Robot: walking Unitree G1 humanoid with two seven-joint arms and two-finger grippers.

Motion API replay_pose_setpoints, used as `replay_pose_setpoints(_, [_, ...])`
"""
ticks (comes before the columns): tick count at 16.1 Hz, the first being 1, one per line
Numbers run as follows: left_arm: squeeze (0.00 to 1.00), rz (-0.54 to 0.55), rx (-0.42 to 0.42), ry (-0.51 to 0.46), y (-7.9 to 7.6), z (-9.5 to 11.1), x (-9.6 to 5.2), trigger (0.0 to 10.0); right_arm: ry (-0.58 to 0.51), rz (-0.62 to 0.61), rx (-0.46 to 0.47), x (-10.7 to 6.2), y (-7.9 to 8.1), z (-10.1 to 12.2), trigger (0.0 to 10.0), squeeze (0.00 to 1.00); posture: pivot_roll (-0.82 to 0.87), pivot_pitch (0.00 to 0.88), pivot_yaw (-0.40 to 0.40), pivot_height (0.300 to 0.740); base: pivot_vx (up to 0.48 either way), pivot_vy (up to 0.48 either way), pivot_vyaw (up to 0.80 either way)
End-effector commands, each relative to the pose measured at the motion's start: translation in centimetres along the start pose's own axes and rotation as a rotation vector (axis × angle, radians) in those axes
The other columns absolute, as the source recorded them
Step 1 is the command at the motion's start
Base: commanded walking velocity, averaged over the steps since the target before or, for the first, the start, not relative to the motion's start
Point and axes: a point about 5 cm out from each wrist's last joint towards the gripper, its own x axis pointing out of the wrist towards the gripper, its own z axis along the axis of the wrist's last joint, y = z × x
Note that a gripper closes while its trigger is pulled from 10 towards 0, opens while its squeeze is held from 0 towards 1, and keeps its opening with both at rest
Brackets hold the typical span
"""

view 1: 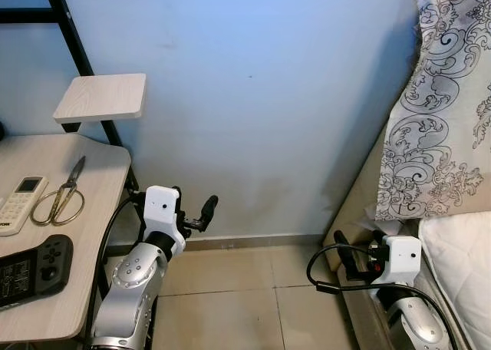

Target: Clean up the room

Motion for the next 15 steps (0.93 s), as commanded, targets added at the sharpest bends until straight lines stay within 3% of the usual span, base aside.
replay_pose_setpoints(1, [0.0, -0.066, 0.002, -0.008, -1.4, 2.3, 4.6, 10.0, -0.071, -0.066, 0.053, 6.4, 2.5, 5.4, 10.0, 0.0, -0.06, 0.0, -0.001, 0.74, 0.0, 0.0, 0.0])
replay_pose_setpoints(3, [0.0, -0.002, 0.043, -0.056, -1.4, 2.9, 5.0, 10.0, -0.045, -0.07, 0.098, 6.3, 2.5, 4.9, 10.0, 0.0, -0.06, 0.0, -0.001, 0.74, 0.0, 0.0, 0.0])
replay_pose_setpoints(8, [0.0, -0.081, 0.002, 0.002, -2.4, 2.8, 5.3, 10.0, -0.064, -0.067, 0.053, 6.4, 2.3, 5.3, 10.0, 0.0, -0.07, 0.0, 0.006, 0.74, 0.0, 0.0, 0.0])
replay_pose_setpoints(14, [0.0, -0.12, 0.033, -0.02, -2.5, 3.4, 5.6, 10.0, -0.075, -0.054, 0.063, 6.7, 2.9, 5.3, 10.0, 0.0, -0.06, 0.0, 0.02, 0.74, 0.0, 0.0, 0.0])
replay_pose_setpoints(15, [0.0, -0.169, 0.036, -0.045, -3.1, 3.5, 5.3, 10.0, -0.074, -0.057, 0.052, 6.6, 2.8, 5.3, 10.0, 0.0, -0.06, 0.0, 0.018, 0.74, 0.0, 0.0, 0.0])
